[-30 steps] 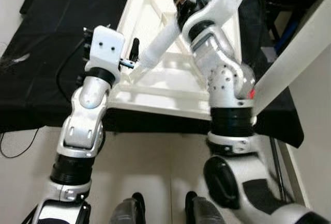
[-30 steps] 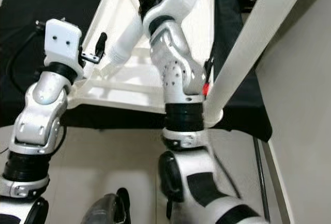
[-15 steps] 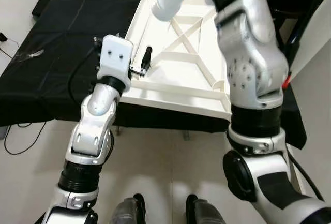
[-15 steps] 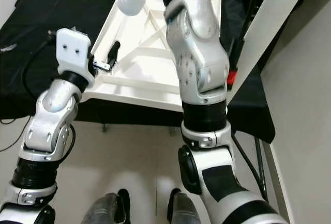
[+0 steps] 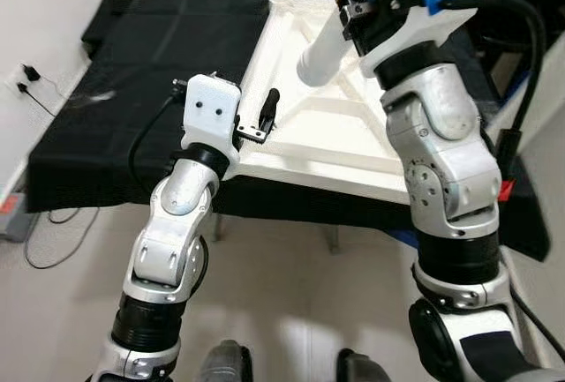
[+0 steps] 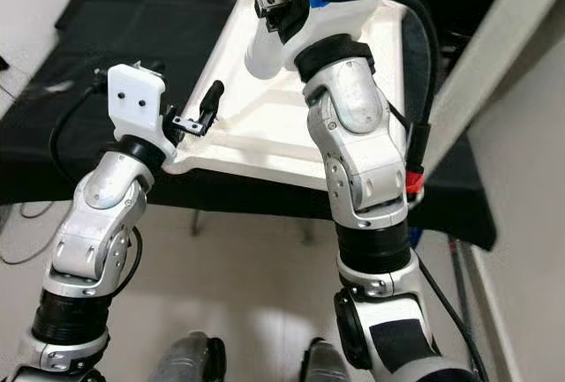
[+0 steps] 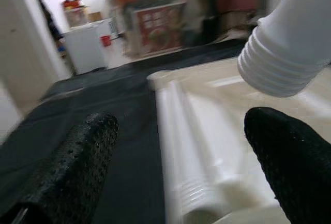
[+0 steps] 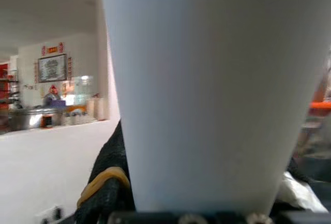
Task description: Building children table
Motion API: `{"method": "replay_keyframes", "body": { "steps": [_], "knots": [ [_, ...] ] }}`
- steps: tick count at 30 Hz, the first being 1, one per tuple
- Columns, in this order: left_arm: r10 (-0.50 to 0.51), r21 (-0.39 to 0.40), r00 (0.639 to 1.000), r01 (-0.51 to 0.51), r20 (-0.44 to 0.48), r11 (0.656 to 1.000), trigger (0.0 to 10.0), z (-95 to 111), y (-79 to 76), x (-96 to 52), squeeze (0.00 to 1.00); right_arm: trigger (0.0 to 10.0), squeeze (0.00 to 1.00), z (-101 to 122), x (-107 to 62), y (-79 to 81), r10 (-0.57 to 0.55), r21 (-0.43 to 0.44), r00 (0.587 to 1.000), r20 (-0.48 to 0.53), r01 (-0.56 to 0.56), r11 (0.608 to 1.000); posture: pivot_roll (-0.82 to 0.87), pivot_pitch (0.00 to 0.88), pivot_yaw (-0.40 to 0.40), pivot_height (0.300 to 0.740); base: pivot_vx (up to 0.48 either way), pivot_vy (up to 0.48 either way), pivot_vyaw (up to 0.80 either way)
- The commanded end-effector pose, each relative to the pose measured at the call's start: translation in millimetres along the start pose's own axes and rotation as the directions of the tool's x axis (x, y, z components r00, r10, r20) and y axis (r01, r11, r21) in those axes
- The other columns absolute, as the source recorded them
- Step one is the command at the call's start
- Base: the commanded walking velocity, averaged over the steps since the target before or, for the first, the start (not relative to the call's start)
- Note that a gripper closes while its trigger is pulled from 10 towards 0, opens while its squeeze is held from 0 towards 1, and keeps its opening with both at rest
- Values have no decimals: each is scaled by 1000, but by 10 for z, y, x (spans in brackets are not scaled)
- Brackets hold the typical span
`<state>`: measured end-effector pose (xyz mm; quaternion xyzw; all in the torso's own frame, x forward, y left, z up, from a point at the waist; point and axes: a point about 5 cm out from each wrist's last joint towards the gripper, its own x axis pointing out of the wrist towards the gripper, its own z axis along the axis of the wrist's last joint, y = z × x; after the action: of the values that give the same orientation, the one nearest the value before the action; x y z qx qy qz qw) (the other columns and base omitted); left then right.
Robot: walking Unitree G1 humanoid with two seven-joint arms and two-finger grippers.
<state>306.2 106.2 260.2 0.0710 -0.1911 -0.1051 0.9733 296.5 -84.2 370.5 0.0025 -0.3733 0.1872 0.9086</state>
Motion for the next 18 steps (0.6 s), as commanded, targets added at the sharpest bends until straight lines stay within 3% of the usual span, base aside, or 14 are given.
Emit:
{"method": "replay_keyframes", "body": {
  "steps": [1,3,5,6,10,18],
  "knots": [
    [-7,-5,1000,7,-15,1000,10000,-21,-22,-35,0,10000,0,57,-7,-66,-47,-31,999,12,48,998,87,160,13,740,0,480,0],
    [-7,-5,1000,7,-15,1000,10000,-21,-22,-35,0,10000,0,57,-7,-66,-47,-31,999,12,48,998,87,160,13,740,0,480,0],
    [-9,-32,999,7,-38,999,10000,-54,-63,-80,0,10000,0,-143,-62,-233,-148,-94,983,-111,137,986,85,158,6,740,0,0,0],
    [-9,-32,999,7,-38,999,10000,-54,-63,-80,0,10000,0,-143,-62,-233,-148,-94,983,-111,137,986,85,158,6,740,0,0,0],
    [-36,-32,998,34,-57,999,10000,-113,-163,-183,0,10000,0,-393,-232,-474,-269,-132,934,-235,244,961,78,162,0,740,0,0,0],
    [-54,-71,992,46,-116,996,10000,-229,-259,-344,0,10000,0,-528,-379,-633,-317,-158,896,-310,281,947,80,176,-10,740,0,0,0]
  ]
}}
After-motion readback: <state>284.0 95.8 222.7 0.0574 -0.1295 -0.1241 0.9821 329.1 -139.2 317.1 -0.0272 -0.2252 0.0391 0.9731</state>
